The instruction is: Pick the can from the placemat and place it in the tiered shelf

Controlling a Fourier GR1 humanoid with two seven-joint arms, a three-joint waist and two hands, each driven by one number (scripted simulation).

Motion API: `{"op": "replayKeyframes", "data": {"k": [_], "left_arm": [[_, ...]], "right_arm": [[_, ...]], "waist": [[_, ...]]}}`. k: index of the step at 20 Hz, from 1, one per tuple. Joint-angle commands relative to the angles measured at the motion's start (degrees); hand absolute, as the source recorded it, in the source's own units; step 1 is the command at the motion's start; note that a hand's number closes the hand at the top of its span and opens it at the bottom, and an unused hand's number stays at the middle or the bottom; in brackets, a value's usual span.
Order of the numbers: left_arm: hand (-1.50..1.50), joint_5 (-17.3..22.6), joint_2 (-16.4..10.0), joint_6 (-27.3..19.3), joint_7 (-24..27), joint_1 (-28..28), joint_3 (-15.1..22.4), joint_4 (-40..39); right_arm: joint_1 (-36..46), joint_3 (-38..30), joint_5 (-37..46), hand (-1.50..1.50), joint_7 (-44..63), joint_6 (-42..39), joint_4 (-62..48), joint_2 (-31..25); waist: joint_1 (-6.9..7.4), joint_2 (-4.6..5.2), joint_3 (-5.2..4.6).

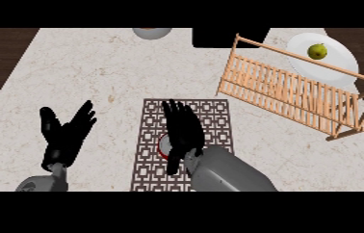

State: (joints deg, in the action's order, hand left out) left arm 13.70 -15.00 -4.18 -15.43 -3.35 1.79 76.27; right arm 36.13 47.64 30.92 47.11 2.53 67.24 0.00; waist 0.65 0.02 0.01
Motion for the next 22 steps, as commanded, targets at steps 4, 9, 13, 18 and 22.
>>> {"op": "replayKeyframes", "data": {"k": [4,9,13,18,22], "left_arm": [[0.00,-1.7,0.6,0.1,-2.3,0.1,-0.6,2.4],[0.00,-1.7,-0.3,2.0,1.4,2.3,-1.2,0.3],[0.00,-2.0,0.5,1.6,-1.4,-3.6,-2.4,-2.8],[0.00,-2.2,1.9,2.4,-0.2,-1.9,-2.3,-2.2],[0.00,-2.2,1.6,1.1,-0.6,-2.9,-3.7,-3.6]], "right_arm": [[3.6,7.2,-5.7,-1.50,-1.1,8.7,-5.8,0.0],[4.6,11.1,-5.1,1.50,-7.4,-7.9,-8.3,-0.3],[1.5,11.7,-8.2,1.50,-13.4,2.3,-10.2,0.0],[2.1,13.6,-10.1,1.50,-9.8,4.2,-2.3,0.0],[-2.2,10.2,-3.8,1.50,-4.5,11.3,0.2,0.0]], "waist": [[0.53,0.08,0.00],[1.15,0.10,-0.05],[0.31,0.17,0.00],[0.12,0.03,-0.01],[-1.00,-0.16,-0.02]]}}
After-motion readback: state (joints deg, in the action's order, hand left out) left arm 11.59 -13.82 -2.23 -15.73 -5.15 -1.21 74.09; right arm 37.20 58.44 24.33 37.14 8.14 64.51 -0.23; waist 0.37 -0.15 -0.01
